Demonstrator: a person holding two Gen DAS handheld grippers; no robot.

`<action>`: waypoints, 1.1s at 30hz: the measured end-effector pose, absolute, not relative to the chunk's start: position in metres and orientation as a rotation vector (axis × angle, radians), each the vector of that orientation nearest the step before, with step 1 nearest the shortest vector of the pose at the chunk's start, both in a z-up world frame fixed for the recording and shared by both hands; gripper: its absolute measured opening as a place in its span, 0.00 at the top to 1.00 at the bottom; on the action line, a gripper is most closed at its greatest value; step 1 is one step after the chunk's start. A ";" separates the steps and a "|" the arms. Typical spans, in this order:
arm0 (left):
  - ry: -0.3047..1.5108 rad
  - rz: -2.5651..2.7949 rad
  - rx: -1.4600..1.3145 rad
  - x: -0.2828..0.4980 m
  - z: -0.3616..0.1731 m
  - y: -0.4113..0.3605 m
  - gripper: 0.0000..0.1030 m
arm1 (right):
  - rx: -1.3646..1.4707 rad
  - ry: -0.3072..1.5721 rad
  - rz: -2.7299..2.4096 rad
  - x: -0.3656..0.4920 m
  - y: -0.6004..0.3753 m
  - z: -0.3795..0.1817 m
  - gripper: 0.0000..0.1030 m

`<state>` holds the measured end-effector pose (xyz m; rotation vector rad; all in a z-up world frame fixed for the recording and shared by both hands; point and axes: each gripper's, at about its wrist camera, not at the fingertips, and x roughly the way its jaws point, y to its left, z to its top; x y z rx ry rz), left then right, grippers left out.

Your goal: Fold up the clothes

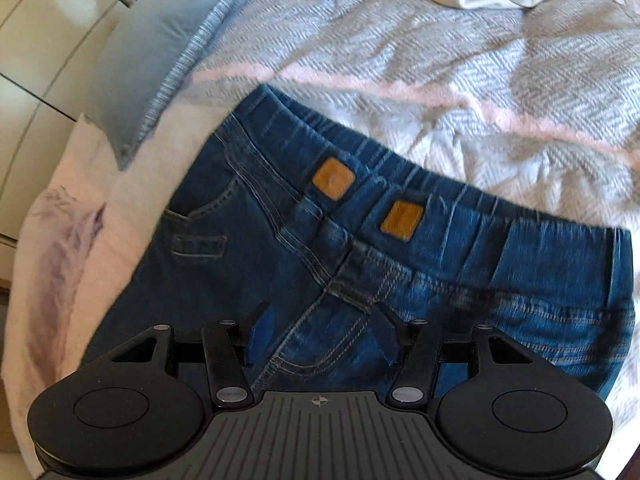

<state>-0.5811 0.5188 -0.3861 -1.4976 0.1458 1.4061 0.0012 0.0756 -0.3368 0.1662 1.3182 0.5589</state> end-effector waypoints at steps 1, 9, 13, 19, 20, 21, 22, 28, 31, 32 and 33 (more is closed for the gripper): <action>0.117 1.381 -1.465 -0.583 -0.379 0.520 0.98 | 0.168 1.322 0.546 0.000 0.077 -0.338 0.44; 0.113 1.217 -0.908 -0.619 -0.273 0.454 0.92 | 0.103 1.295 0.593 -0.006 0.102 -0.328 0.44; 0.596 1.437 -0.843 -0.630 -0.335 0.441 0.85 | 0.057 1.313 0.612 -0.010 0.114 -0.337 0.44; 0.348 1.540 -1.095 -0.682 -0.349 0.416 0.71 | -0.038 1.316 0.669 -0.022 0.120 -0.338 0.44; 0.285 1.549 -1.157 -0.690 -0.353 0.418 0.70 | -0.047 1.314 0.666 -0.024 0.120 -0.338 0.44; 0.228 1.558 -1.218 -0.697 -0.357 0.423 0.70 | -0.056 1.311 0.664 -0.025 0.120 -0.338 0.44; 0.180 1.560 -1.286 -0.703 -0.363 0.427 0.70 | -0.058 1.311 0.661 -0.027 0.120 -0.339 0.44; 0.102 1.536 -1.415 -0.705 -0.384 0.449 0.97 | -0.044 1.325 0.664 -0.038 0.124 -0.341 0.44; 0.200 1.458 -1.122 -0.692 -0.355 0.451 0.96 | -0.058 1.319 0.665 -0.040 0.124 -0.339 0.44; 0.252 1.441 -1.052 -0.691 -0.348 0.451 0.96 | -0.059 1.316 0.663 -0.039 0.121 -0.339 0.44; 0.330 1.430 -1.025 -0.691 -0.347 0.454 0.92 | -0.061 1.313 0.660 -0.039 0.119 -0.339 0.44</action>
